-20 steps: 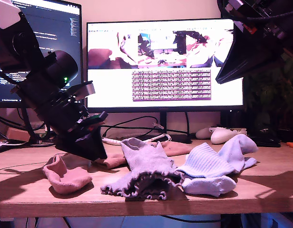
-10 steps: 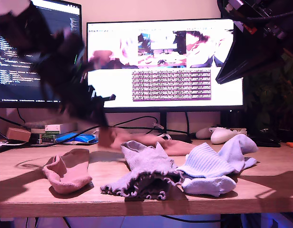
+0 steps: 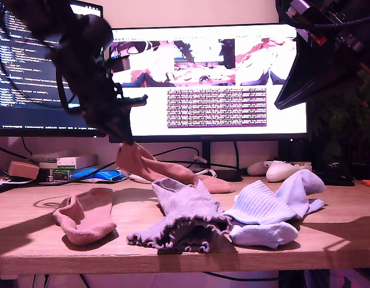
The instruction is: Pair up the socks based on colour and pattern, by placing them on top of one another
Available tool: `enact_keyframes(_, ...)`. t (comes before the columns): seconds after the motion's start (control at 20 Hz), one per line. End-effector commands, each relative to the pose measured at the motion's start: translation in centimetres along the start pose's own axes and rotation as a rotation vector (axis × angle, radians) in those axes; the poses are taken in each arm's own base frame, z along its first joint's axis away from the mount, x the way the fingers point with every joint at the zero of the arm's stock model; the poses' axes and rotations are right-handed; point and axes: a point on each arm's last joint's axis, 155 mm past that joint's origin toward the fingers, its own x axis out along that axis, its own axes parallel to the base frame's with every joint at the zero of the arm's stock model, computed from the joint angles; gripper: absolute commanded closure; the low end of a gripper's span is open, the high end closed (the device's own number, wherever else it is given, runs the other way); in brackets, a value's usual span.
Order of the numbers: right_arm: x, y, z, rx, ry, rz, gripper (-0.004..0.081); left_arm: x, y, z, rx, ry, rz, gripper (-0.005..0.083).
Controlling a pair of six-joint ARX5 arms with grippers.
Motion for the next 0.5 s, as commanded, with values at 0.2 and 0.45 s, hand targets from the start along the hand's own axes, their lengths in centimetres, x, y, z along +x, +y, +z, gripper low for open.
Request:
enact_keyframes(0.2, 0.2, 0.0, -0.6, 0.001, 0.005, 0.004, 0.0778, -4.7, -0.1, -0.4, 0.128, 0.048, 0.015, 0.0793)
enact_keyframes(0.45, 0.1, 1.0, -0.4, -0.001, -0.002, 0.057, 0.0778, -10.5, -0.9, 0.4, 0.183, 0.017, 0.013, 0.0793)
